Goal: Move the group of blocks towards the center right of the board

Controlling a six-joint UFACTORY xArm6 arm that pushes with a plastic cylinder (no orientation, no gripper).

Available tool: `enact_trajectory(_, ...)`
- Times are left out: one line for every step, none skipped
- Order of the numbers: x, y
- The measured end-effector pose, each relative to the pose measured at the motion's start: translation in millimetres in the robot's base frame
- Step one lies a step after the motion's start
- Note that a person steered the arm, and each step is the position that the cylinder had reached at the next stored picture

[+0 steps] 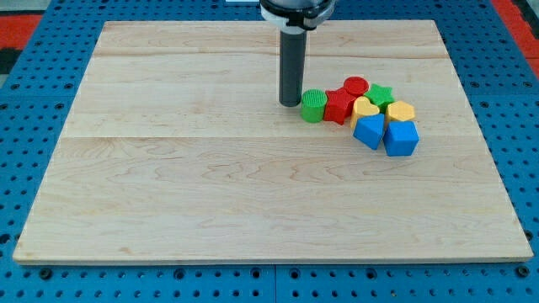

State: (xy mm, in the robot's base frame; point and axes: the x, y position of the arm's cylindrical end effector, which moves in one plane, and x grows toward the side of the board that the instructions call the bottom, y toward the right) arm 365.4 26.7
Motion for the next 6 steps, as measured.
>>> enact_trajectory(-22.7, 3.0)
enact_trajectory(7.6, -1.3)
enact_trajectory(31.3, 7.3)
enact_trajectory(57.6, 33.2)
enact_trajectory(83.6, 28.0)
enact_trajectory(96.4, 34.5)
